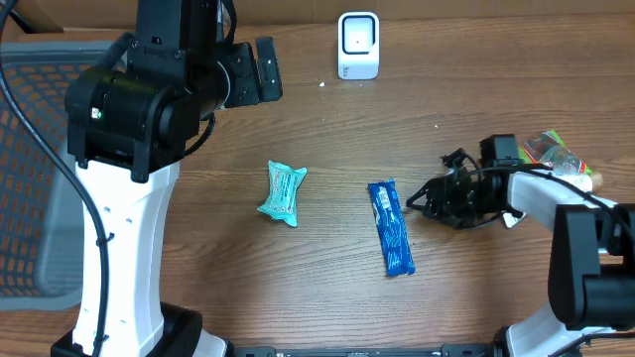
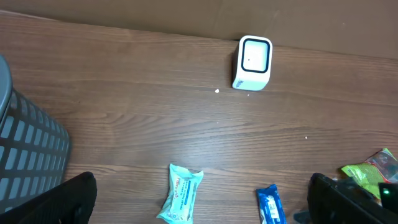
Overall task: Scan the item barcode
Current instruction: 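Reach the right gripper to the blue packet and grasp it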
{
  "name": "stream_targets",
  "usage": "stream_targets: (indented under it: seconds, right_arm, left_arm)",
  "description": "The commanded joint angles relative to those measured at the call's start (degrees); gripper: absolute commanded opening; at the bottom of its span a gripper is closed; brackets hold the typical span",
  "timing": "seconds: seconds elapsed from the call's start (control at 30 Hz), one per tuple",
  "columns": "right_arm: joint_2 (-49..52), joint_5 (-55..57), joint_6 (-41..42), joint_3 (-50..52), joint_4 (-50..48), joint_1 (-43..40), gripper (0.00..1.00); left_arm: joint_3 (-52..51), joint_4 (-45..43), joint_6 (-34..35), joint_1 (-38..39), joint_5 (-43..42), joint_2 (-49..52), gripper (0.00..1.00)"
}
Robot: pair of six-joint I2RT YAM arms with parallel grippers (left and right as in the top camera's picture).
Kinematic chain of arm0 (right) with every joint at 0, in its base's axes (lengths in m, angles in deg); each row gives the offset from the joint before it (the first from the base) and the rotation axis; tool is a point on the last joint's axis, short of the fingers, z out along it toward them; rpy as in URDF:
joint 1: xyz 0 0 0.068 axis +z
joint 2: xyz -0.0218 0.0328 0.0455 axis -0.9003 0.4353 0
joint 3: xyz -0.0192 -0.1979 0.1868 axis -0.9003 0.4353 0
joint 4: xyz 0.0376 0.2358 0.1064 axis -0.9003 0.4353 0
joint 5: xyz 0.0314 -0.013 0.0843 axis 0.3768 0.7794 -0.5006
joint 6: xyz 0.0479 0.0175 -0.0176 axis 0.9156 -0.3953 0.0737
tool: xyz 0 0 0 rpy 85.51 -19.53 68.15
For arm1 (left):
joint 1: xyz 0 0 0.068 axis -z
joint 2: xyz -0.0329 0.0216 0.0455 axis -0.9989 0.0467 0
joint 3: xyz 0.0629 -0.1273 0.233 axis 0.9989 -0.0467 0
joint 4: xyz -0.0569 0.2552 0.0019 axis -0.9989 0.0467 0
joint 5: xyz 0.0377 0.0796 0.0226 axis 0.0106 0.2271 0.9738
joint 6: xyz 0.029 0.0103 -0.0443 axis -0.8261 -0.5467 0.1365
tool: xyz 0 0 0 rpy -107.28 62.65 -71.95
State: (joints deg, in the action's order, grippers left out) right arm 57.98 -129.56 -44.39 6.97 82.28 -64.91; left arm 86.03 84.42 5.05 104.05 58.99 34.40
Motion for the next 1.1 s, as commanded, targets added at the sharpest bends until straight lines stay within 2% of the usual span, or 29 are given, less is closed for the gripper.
stream_targets:
  seconds: [0.0, 0.3, 0.43, 0.47, 0.77, 0.93, 1.07]
  right_arm:
    - [-0.1, -4.5, -5.3, -0.9, 0.2, -0.1, 0.55]
    - [-0.1, -1.0, -5.6, 2.2, -4.0, 6.2, 0.52]
    - [0.0, -1.0, -5.3, 2.4, -3.5, 6.4, 0.50]
    - [0.0, -1.0, -5.1, 2.5, -3.5, 6.4, 0.46]
    - [2.8, -2.4, -3.1, 6.7, -8.9, 7.1, 0.43]
    - [6.6, -2.4, -3.1, 6.9, -9.5, 8.2, 0.37]
    - [7.6, -2.3, -2.5, 6.9, -9.9, 8.2, 0.24]
  left_arm:
    - [0.9, -0.2, -1.1, -0.2, 0.7, -0.8, 1.00]
    - [0.9, -0.2, -1.1, -0.2, 0.7, -0.8, 1.00]
    - [0.9, -0.2, -1.1, -0.2, 0.7, -0.8, 1.00]
    - [0.9, -0.2, -1.1, -0.2, 0.7, -0.8, 1.00]
    - [0.9, -0.2, -1.1, -0.2, 0.7, -0.8, 1.00]
    - [0.9, -0.2, -1.1, -0.2, 0.7, -0.8, 1.00]
    - [0.9, -0.2, -1.1, -0.2, 0.7, -0.8, 1.00]
